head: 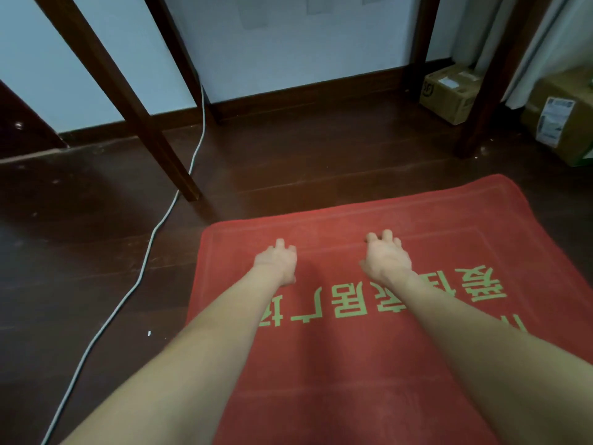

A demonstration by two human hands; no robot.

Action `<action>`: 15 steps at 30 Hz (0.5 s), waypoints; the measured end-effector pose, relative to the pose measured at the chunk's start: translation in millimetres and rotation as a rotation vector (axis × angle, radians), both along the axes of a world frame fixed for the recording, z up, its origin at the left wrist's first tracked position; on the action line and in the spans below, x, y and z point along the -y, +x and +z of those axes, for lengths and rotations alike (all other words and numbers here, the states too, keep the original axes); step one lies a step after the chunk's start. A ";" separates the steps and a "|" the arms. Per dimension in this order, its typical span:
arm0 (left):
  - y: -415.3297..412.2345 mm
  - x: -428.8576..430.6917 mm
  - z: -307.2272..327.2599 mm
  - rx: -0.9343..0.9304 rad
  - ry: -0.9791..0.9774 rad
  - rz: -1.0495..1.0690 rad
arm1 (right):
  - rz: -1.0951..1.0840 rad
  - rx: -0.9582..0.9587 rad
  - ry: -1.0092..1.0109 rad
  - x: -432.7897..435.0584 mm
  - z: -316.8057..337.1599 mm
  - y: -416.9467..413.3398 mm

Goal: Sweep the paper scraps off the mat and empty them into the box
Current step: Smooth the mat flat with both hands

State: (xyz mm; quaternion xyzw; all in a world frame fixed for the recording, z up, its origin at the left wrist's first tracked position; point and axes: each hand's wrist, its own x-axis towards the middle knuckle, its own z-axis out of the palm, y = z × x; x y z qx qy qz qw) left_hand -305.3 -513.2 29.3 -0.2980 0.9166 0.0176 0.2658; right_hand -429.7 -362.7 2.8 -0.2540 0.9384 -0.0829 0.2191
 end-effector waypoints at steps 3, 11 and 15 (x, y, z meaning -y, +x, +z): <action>0.0 2.7 32.9 0.018 -0.019 0.017 | 0.015 0.017 -0.024 3.1 30.6 -4.9; 3.5 11.8 112.3 0.015 -0.051 0.088 | 0.029 0.029 -0.052 -6.4 109.3 -23.7; 21.0 26.6 116.0 0.012 -0.010 0.128 | 0.079 0.042 -0.091 20.2 126.8 -8.4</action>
